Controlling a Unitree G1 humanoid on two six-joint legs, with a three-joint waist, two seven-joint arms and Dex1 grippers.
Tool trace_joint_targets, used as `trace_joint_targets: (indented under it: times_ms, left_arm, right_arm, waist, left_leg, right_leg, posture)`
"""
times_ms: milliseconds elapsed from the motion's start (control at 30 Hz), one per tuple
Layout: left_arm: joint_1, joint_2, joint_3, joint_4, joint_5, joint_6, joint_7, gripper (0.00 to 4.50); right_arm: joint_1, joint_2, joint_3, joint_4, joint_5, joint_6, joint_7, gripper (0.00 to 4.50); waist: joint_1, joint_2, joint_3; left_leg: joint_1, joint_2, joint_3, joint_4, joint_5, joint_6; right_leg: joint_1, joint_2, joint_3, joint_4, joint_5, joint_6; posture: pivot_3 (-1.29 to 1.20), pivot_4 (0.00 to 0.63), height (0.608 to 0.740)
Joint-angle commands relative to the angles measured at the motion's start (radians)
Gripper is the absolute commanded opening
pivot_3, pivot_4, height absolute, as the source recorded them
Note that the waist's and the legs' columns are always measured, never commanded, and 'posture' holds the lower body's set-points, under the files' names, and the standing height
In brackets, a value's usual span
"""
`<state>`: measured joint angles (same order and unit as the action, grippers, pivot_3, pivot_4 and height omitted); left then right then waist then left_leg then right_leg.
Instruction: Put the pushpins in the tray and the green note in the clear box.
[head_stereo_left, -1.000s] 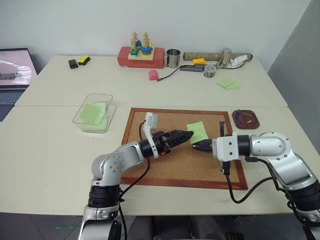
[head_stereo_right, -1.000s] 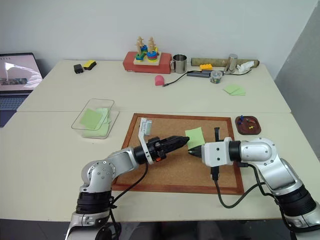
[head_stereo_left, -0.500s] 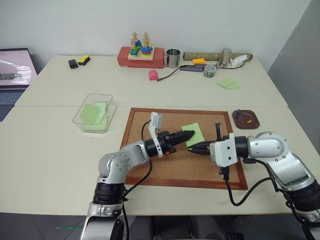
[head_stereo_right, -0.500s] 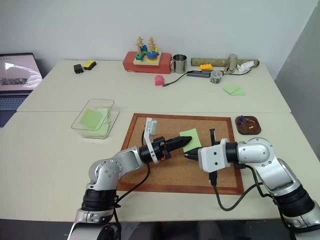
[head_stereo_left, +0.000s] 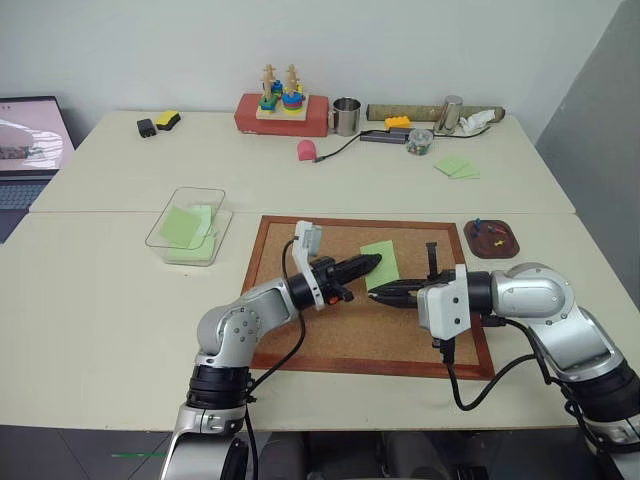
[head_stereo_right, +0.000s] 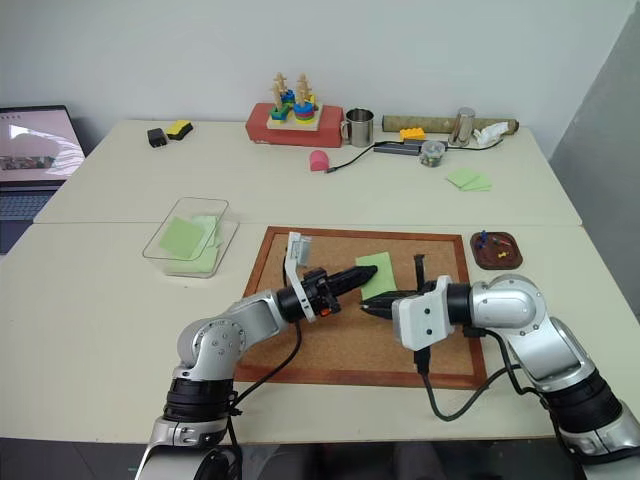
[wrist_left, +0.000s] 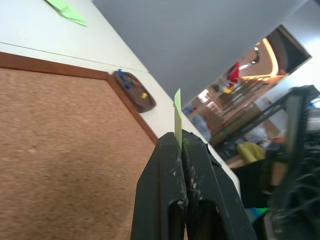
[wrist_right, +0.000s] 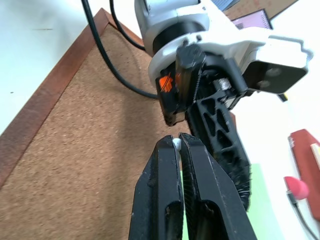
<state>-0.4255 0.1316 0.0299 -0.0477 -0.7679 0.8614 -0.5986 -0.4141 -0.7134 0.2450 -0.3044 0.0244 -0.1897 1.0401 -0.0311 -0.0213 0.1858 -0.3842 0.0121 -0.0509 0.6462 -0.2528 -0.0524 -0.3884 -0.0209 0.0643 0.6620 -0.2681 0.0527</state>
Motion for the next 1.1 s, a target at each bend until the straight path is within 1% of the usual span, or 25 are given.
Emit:
trace_joint_targets:
  times_ms: [33, 133, 233, 333, 367, 500, 633, 800, 867, 900, 933, 1067, 1100]
  left_arm:
    - [-0.017, -0.003, 0.008, -0.001, 0.025, -0.045, 0.014, 0.03]
    - [-0.011, 0.011, 0.019, -0.037, 0.028, -0.06, 0.018, 0.03]
    - [0.009, 0.048, 0.04, -0.126, 0.003, -0.062, 0.007, 0.03]
    - [0.041, 0.092, 0.068, -0.214, -0.04, -0.033, 0.001, 0.03]
    - [0.054, 0.106, 0.074, -0.239, -0.053, -0.024, -0.001, 0.03]
    - [0.084, 0.139, 0.064, -0.291, -0.066, -0.015, 0.004, 0.03]
    - [0.09, 0.141, 0.047, -0.296, -0.064, -0.024, 0.017, 0.03]
    - [0.094, 0.138, 0.022, -0.3, -0.05, -0.034, 0.024, 0.03]
    - [0.096, 0.138, 0.018, -0.302, -0.05, -0.035, 0.027, 0.0]
    - [0.096, 0.138, 0.017, -0.302, -0.05, -0.036, 0.027, 0.0]
    - [0.096, 0.14, 0.016, -0.302, -0.05, -0.037, 0.028, 0.0]
    - [0.099, 0.144, 0.017, -0.306, -0.052, -0.038, 0.03, 0.0]
    - [0.1, 0.145, 0.018, -0.307, -0.052, -0.038, 0.031, 0.0]
  right_arm:
    - [-0.019, 0.014, -0.055, -0.03, 0.064, 0.043, -0.027, 0.0]
    - [-0.019, 0.017, -0.118, -0.039, 0.127, 0.166, -0.059, 0.0]
    - [-0.015, -0.023, -0.2, 0.016, 0.149, 0.257, -0.082, 0.0]
    - [-0.016, -0.067, -0.262, 0.119, 0.11, 0.327, -0.131, 0.0]
    - [-0.021, -0.085, -0.27, 0.183, 0.074, 0.333, -0.158, 0.0]
    - [-0.072, -0.108, -0.266, 0.416, -0.012, 0.35, -0.247, 0.0]
    - [-0.139, -0.107, -0.218, 0.602, -0.062, 0.333, -0.242, 0.0]
    - [-0.222, -0.078, -0.17, 0.792, -0.114, 0.312, -0.255, 0.0]
    - [-0.243, -0.066, -0.163, 0.845, -0.125, 0.297, -0.263, 0.46]
    - [-0.25, -0.062, -0.16, 0.862, -0.13, 0.289, -0.264, 0.49]
    - [-0.257, -0.059, -0.159, 0.874, -0.135, 0.281, -0.268, 0.83]
    - [-0.275, -0.054, -0.158, 0.895, -0.14, 0.265, -0.278, 1.73]
    - [-0.277, -0.055, -0.158, 0.896, -0.14, 0.263, -0.279, 1.85]
  waist:
    - [0.001, 0.0, 0.0]
    - [0.001, 0.0, 0.0]
    - [0.001, 0.0, 0.0]
    - [0.0, 0.0, 0.0]
    - [0.0, 0.0, 0.0]
    - [0.0, 0.0, 0.0]
    - [-0.002, 0.0, 0.0]
    - [-0.002, 0.0, 0.0]
    - [-0.003, 0.0, 0.0]
    - [-0.002, 0.0, 0.0]
    - [-0.002, 0.0, 0.0]
    - [-0.002, 0.0, 0.0]
    - [-0.002, 0.0, 0.0]
  left_leg:
    - [0.0, 0.0, 0.0, 0.0, 0.0, 0.0]
    - [0.0, 0.0, 0.0, 0.0, 0.0, 0.0]
    - [0.0, 0.0, 0.0, 0.0, 0.0, 0.0]
    - [0.0, 0.0, 0.0, 0.0, 0.0, 0.0]
    - [0.0, 0.0, 0.0, 0.0, 0.0, 0.0]
    - [0.0, 0.0, 0.001, 0.0, 0.0, 0.0]
    - [0.0, 0.0, 0.002, 0.0, 0.0, 0.0]
    - [0.0, 0.0, 0.002, 0.0, 0.0, 0.0]
    - [0.0, 0.0, 0.002, 0.0, 0.0, 0.0]
    - [0.0, 0.0, 0.002, 0.0, 0.0, 0.0]
    - [0.0, 0.0, 0.002, 0.0, 0.0, 0.0]
    - [0.0, 0.0, 0.003, 0.0, 0.0, 0.0]
    - [0.0, 0.0, 0.003, 0.0, 0.0, 0.0]
  right_leg:
    - [0.0, 0.0, 0.0, 0.0, 0.0, 0.0]
    - [0.0, 0.0, 0.0, 0.0, 0.0, 0.0]
    - [0.0, 0.0, 0.0, 0.0, 0.0, 0.0]
    - [0.0, 0.0, 0.0, 0.0, 0.0, 0.0]
    - [0.0, 0.0, 0.0, -0.001, 0.0, 0.0]
    - [0.0, -0.001, 0.001, 0.0, 0.0, 0.0]
    - [0.0, 0.0, 0.002, 0.0, 0.0, 0.0]
    - [-0.001, 0.0, 0.002, 0.0, 0.0, 0.0]
    - [-0.001, 0.0, 0.002, -0.001, 0.0, 0.0]
    - [0.0, 0.0, 0.002, -0.001, 0.0, 0.0]
    - [-0.001, 0.0, 0.002, -0.001, 0.0, 0.0]
    - [-0.001, 0.0, 0.002, -0.001, 0.0, 0.0]
    - [0.0, 0.0, 0.002, -0.001, 0.0, 0.0]
  posture:
    - [0.0, 0.15, 0.74]
    - [0.0, 0.15, 0.74]
    - [0.0, 0.15, 0.74]
    - [0.0, 0.15, 0.74]
    - [0.0, 0.15, 0.74]
    - [0.0, 0.15, 0.74]
    - [0.0, 0.15, 0.74]
    - [0.0, 0.15, 0.74]
    - [0.0, 0.15, 0.74]
    - [0.0, 0.15, 0.74]
    - [0.0, 0.15, 0.74]
    - [0.0, 0.15, 0.74]
    - [0.0, 0.15, 0.74]
